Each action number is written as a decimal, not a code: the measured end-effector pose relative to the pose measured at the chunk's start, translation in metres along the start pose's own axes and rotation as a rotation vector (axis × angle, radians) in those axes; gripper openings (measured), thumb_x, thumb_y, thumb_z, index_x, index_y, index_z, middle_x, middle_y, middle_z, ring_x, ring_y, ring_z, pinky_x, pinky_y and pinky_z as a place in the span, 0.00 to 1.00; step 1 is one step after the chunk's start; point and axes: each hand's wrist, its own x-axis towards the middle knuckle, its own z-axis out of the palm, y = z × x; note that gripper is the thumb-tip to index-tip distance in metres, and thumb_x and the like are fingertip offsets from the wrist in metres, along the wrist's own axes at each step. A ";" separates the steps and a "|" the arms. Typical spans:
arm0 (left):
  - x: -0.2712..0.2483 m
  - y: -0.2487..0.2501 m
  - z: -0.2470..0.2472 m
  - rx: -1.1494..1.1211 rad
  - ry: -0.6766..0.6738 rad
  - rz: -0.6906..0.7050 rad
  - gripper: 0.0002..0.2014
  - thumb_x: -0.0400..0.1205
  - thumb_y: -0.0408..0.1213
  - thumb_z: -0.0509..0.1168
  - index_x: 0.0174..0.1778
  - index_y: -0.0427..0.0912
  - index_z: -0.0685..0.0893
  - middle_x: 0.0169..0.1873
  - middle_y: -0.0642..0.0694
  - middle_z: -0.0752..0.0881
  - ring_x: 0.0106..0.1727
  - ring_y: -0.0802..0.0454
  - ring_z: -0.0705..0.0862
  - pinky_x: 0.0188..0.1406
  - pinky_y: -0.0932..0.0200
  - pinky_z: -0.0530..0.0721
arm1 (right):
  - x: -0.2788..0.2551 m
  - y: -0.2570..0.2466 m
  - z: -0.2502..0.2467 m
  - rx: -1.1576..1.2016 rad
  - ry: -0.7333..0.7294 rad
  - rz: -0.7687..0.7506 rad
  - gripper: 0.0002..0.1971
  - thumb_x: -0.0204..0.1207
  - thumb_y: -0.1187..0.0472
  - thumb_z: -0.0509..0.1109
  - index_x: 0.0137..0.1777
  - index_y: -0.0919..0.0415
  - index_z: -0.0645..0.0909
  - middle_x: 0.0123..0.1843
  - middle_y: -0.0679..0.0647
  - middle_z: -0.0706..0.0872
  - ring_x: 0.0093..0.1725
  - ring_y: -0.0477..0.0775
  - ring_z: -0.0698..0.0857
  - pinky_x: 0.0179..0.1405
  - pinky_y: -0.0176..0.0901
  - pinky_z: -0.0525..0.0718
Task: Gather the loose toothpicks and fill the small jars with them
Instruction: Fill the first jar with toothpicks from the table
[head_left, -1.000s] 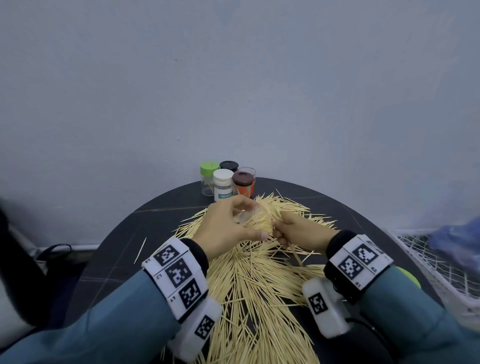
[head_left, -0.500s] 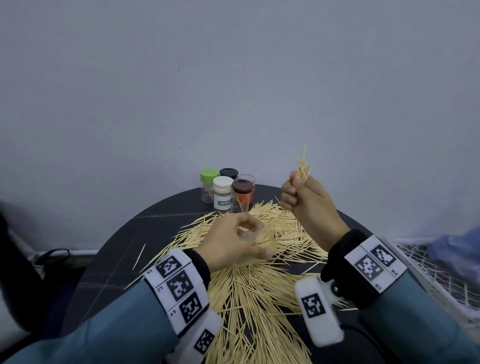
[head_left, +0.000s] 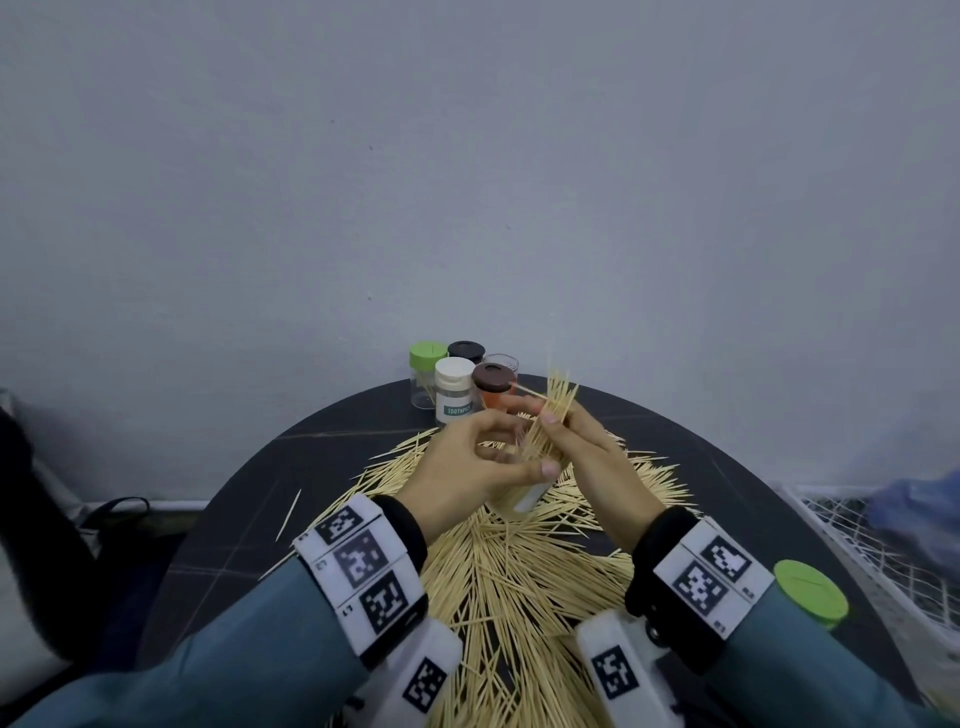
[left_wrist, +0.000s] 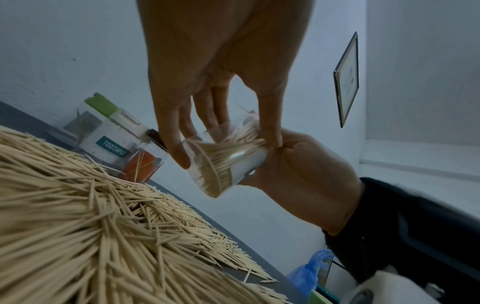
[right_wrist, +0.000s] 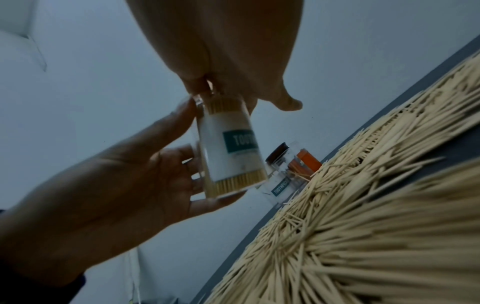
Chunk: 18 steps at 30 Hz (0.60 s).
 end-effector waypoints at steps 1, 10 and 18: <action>0.000 0.000 0.000 0.004 0.002 0.001 0.27 0.68 0.43 0.78 0.64 0.46 0.81 0.57 0.52 0.84 0.55 0.57 0.83 0.49 0.65 0.83 | 0.001 -0.001 -0.001 0.001 0.005 0.011 0.15 0.85 0.62 0.53 0.63 0.61 0.79 0.60 0.48 0.85 0.57 0.38 0.84 0.51 0.25 0.80; -0.001 0.004 -0.001 0.034 -0.017 0.008 0.24 0.69 0.41 0.78 0.61 0.49 0.83 0.53 0.56 0.84 0.51 0.62 0.82 0.40 0.74 0.79 | 0.006 -0.003 -0.008 0.028 -0.019 0.009 0.09 0.80 0.59 0.59 0.49 0.55 0.82 0.63 0.53 0.86 0.65 0.56 0.82 0.72 0.60 0.72; 0.000 0.003 -0.002 -0.043 -0.009 -0.017 0.26 0.65 0.45 0.78 0.59 0.49 0.84 0.55 0.54 0.85 0.54 0.58 0.84 0.43 0.68 0.80 | 0.003 0.001 -0.006 -0.046 -0.042 0.079 0.17 0.85 0.58 0.52 0.46 0.65 0.80 0.61 0.45 0.85 0.61 0.40 0.82 0.72 0.43 0.71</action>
